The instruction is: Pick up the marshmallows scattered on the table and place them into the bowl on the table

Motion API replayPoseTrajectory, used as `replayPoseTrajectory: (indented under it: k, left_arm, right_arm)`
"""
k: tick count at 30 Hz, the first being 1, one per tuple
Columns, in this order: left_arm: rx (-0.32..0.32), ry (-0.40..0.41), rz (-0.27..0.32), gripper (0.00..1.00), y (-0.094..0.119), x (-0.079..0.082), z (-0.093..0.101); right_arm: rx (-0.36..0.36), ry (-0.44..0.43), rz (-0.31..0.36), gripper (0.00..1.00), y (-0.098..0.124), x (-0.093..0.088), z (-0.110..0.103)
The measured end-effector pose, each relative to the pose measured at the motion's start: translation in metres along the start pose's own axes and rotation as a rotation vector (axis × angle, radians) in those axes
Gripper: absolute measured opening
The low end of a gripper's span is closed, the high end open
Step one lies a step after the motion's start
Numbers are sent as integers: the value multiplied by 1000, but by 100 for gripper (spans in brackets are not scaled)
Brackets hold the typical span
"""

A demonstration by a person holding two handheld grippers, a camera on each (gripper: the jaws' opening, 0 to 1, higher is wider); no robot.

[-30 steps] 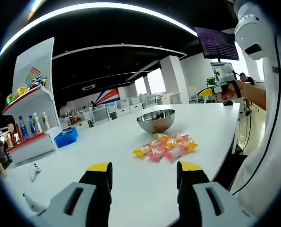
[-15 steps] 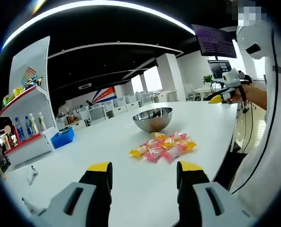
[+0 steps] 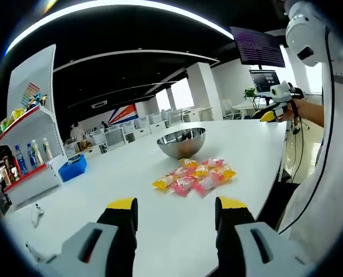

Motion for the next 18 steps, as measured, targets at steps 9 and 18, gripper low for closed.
replayPoseTrajectory:
  k: [9, 18]
  left_arm:
    - [-86, -86, -68, 54, -17, -4, 13]
    - [-133, -157, -144, 54, -23, -9, 9]
  right_arm:
    - [71, 157, -110, 44, -5, -5, 0]
    - [63, 212, -128, 44, -7, -5, 1]
Point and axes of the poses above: the point that each gripper's makers call its tool centre point, and the gripper's own axes: y roughly backward along the fingers, z roughly to its right, x roughly out of its top, the point moved 1 cm from there along y, roughly backward along the fingers, and after that the axes turned 4 degrees about -x, right-handed, at the moved point
